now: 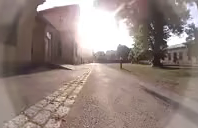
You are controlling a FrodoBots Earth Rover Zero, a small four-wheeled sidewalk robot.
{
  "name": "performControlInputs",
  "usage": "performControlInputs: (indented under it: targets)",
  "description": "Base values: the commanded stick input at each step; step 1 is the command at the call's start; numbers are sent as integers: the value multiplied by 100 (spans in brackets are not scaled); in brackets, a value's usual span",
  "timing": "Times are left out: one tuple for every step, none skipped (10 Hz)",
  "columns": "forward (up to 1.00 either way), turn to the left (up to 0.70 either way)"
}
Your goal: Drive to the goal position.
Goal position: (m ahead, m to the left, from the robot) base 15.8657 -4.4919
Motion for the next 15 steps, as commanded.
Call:
performControlInputs:
  targets:
    - [44, 2]
    - [44, 2]
    - [44, 2]
    - [44, 2]
    - [44, 2]
    - [44, 2]
    - [44, 2]
    - [44, 2]
    - [44, 2]
    - [44, 2]
    - [44, 2]
    - [44, 2]
    - [44, 2]
    - [44, 2]
    - [44, 2]
